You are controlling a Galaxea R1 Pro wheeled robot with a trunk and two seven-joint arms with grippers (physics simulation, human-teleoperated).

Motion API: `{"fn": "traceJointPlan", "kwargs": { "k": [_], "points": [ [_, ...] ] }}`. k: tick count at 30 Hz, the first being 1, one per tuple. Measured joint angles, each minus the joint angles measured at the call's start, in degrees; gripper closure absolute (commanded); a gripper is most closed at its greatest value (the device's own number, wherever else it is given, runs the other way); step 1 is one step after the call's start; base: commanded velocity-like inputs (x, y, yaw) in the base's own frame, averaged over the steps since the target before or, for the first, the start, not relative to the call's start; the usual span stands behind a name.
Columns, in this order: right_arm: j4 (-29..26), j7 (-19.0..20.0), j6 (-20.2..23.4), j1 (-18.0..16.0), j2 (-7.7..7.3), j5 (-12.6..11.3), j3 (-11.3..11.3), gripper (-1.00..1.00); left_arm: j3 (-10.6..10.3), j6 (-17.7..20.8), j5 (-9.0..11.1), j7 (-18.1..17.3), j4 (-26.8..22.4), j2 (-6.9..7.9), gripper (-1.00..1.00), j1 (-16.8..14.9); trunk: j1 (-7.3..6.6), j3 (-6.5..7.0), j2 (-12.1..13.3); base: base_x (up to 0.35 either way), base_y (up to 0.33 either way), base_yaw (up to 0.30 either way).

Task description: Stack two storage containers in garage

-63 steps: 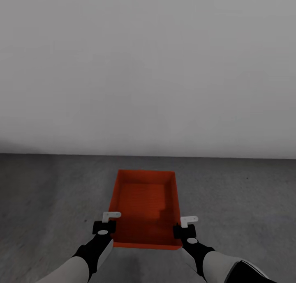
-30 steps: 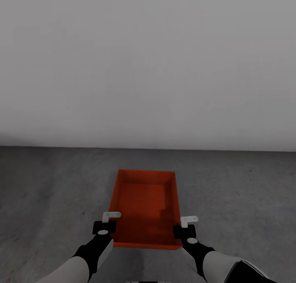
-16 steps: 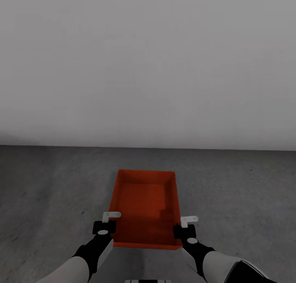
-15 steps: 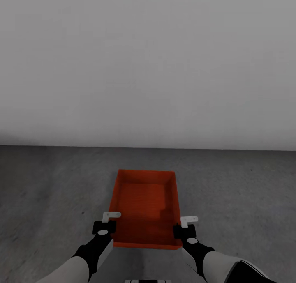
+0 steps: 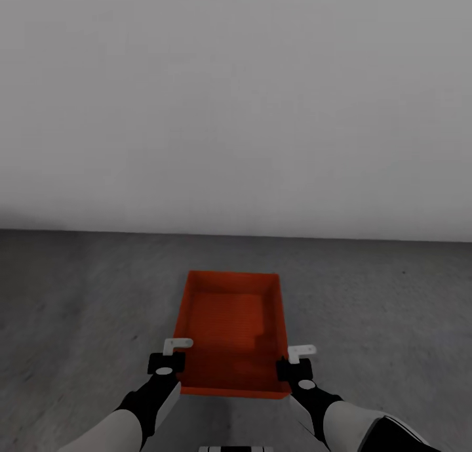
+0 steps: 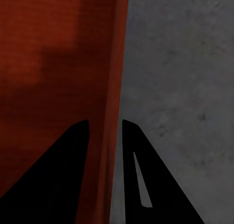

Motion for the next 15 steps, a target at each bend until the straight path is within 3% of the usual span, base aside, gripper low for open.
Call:
{"fn": "traceJointPlan", "kwargs": {
  "k": [9,15],
  "points": [
    [0.03,0.02,-0.04,0.00,0.00,-0.06,0.02,1.00,0.01,0.00,-0.05,0.00,-0.03,0.00,1.00,0.00,0.00,0.00,0.00,0.000,0.000,0.243],
    [0.04,0.03,-0.02,0.00,0.01,-0.14,0.08,1.00,0.00,0.00,-0.01,-0.01,0.03,0.00,1.00,-0.01,0.00,0.00,0.00,0.000,0.000,0.035]
  ]
}}
